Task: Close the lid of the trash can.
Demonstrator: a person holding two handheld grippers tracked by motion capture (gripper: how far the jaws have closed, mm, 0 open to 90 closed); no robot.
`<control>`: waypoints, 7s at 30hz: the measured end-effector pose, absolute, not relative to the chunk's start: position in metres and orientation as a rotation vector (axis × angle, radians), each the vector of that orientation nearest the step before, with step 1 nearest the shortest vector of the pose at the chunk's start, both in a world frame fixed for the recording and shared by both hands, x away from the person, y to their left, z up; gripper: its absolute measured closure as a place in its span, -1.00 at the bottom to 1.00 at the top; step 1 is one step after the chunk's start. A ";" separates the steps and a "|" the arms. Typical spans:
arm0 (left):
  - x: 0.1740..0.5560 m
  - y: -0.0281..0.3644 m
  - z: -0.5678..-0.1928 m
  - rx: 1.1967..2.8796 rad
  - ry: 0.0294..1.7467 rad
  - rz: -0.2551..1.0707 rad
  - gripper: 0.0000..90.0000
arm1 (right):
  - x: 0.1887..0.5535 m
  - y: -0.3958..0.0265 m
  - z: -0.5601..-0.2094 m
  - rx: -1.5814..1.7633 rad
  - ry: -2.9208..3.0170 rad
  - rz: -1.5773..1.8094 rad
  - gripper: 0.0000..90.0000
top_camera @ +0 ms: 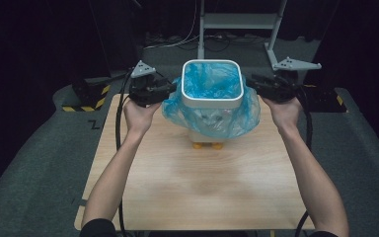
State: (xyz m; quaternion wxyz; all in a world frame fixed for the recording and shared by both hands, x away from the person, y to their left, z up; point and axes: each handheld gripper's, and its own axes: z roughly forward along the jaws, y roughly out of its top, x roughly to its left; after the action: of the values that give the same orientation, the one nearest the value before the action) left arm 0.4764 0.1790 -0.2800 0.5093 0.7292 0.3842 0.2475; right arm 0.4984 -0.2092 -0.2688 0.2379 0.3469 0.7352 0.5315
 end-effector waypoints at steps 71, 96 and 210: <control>0.415 0.222 -0.349 1.745 1.019 0.559 0.08 | 0.426 -0.275 -0.332 1.090 1.924 1.478 0.36; 0.406 0.230 -0.380 1.758 1.077 0.544 0.07 | 0.418 -0.284 -0.366 1.163 1.919 1.490 0.35; 0.441 0.209 -0.523 1.897 1.330 0.572 0.04 | 0.465 -0.256 -0.515 1.359 2.067 1.023 0.27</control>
State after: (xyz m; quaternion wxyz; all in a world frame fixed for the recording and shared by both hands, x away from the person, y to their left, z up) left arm 0.4407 0.2091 -0.5230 0.3689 0.7389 0.5180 0.2229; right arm 0.4646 -0.2557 -0.5154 0.2302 0.4941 0.7514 0.3719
